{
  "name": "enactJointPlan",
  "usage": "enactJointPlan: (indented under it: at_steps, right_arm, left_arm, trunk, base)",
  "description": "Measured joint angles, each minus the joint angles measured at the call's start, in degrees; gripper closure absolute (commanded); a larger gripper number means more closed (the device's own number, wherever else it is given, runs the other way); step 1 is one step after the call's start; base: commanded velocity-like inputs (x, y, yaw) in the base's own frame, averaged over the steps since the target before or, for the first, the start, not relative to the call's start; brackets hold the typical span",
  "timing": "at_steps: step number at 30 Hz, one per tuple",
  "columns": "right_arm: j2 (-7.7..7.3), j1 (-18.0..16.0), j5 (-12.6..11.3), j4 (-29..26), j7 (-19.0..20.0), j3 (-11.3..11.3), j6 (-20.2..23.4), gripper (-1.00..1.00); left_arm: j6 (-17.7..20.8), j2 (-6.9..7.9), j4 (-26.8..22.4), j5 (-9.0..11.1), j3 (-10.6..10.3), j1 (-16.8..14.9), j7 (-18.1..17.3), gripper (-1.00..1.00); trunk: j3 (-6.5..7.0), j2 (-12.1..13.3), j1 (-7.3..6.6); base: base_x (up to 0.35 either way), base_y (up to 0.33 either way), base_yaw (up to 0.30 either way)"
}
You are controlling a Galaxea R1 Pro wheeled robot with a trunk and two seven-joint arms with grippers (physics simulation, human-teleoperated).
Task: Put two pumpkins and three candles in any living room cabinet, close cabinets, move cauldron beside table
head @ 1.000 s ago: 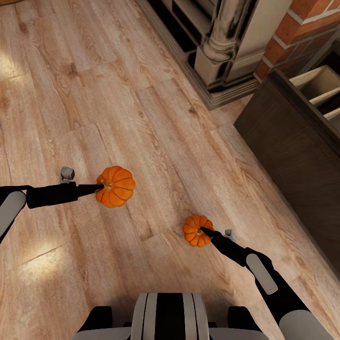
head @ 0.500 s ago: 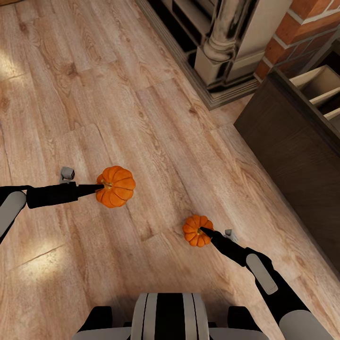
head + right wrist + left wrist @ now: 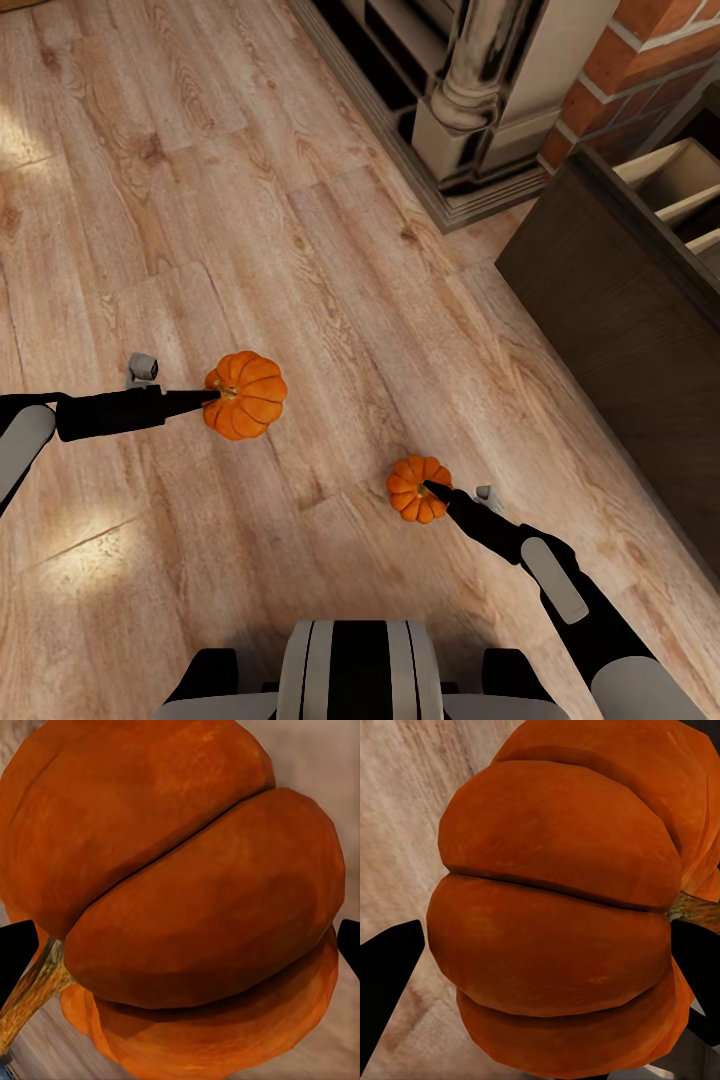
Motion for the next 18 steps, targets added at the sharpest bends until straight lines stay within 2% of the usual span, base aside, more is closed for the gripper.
enactJointPlan:
  at_steps: [12,14,18]
  right_arm:
    - [0.00,0.0,0.0,0.0,0.0,0.0,0.0,1.00]
    - [0.00,0.0,1.3,0.3,0.0,0.0,-0.3,1.00]
    - [0.00,0.0,1.4,0.3,0.0,0.0,-0.3,1.00]
  left_arm:
    - [0.0,-0.01,0.0,0.0,0.0,0.0,0.0,1.00]
    - [0.0,-0.02,0.0,0.1,0.0,0.0,0.0,1.00]
    - [0.0,-0.02,0.0,0.0,0.0,0.0,0.0,1.00]
  trunk:
    - [0.00,0.0,0.00]
    - [0.43,0.0,-0.04]
    - [0.44,0.0,-0.04]
  base:
    - [0.000,0.000,0.000]
    - [0.000,0.000,0.000]
    - [0.000,0.000,0.000]
